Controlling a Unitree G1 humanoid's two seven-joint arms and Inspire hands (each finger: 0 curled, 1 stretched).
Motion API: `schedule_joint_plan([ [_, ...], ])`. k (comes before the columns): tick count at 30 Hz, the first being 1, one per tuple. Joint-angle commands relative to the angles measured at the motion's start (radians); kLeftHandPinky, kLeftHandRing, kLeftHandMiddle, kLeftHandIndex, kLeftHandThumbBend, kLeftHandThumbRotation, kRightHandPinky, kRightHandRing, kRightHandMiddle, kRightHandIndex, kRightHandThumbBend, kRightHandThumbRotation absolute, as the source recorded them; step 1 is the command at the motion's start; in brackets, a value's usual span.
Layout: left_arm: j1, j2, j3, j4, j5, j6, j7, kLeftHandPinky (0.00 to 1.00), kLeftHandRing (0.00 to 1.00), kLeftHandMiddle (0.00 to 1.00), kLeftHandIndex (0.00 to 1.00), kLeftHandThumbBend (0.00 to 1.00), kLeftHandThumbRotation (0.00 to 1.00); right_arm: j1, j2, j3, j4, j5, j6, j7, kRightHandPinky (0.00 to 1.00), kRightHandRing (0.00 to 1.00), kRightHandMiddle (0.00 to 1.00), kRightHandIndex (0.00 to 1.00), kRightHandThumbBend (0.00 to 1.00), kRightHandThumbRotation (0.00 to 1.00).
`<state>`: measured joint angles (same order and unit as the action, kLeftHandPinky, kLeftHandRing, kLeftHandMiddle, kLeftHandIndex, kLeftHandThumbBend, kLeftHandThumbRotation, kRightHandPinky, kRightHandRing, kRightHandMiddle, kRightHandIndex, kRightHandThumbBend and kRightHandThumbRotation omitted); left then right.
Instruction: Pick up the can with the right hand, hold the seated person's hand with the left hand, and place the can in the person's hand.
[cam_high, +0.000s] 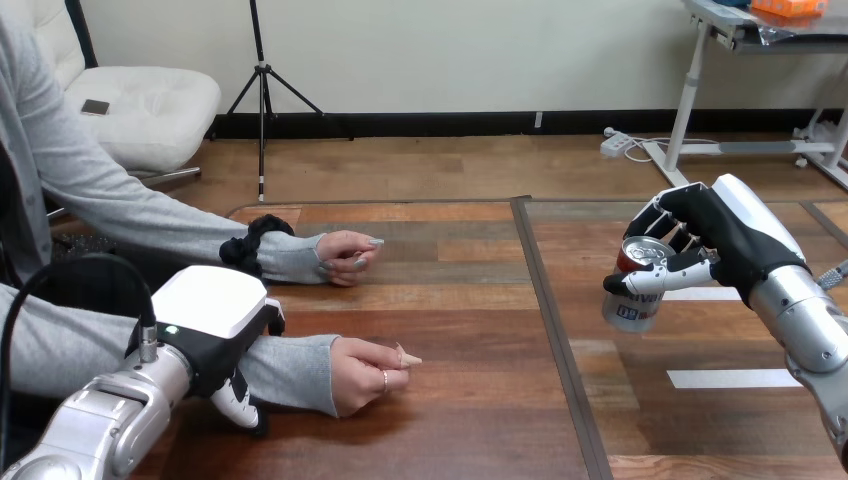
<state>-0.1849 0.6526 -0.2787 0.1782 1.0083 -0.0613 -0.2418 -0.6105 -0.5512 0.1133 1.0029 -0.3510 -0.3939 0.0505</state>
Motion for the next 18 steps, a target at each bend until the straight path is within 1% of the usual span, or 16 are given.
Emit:
schedule_joint_plan([
  [1,-0.046,0.011,0.007,0.028,-0.047,-0.005,-0.012,0.64,0.71,0.73,0.72,1.0,0.2,-0.073,-0.035,-0.033,-0.051,0.026,-0.038,-0.014,0.31,0.36,0.4,0.42,0.72,0.0],
  [4,-0.046,0.012,0.005,0.028,-0.063,-0.004,-0.016,0.64,0.71,0.73,0.72,1.0,0.2,-0.071,-0.036,-0.034,-0.056,0.029,-0.037,-0.01,0.31,0.36,0.4,0.42,0.72,0.0],
  [7,-0.046,0.011,0.005,0.036,-0.077,-0.01,-0.005,0.64,0.71,0.73,0.72,1.0,0.21,-0.071,-0.036,-0.035,-0.056,0.028,-0.039,-0.012,0.31,0.36,0.4,0.42,0.72,0.0],
  [11,-0.049,0.012,0.004,0.043,-0.099,-0.02,-0.004,0.63,0.7,0.72,0.71,1.0,0.21,-0.07,-0.035,-0.037,-0.058,0.029,-0.035,-0.015,0.31,0.36,0.4,0.42,0.72,0.0],
  [13,-0.049,0.011,0.004,0.044,-0.106,-0.024,0.002,0.61,0.68,0.71,0.7,0.99,0.19,-0.07,-0.034,-0.038,-0.059,0.031,-0.031,-0.015,0.31,0.36,0.4,0.42,0.72,0.0],
  [18,-0.051,0.008,-0.002,0.04,-0.107,-0.012,0.002,0.56,0.65,0.68,0.68,0.97,0.14,-0.069,-0.032,-0.04,-0.061,0.036,-0.027,-0.011,0.31,0.36,0.4,0.42,0.72,0.0],
])
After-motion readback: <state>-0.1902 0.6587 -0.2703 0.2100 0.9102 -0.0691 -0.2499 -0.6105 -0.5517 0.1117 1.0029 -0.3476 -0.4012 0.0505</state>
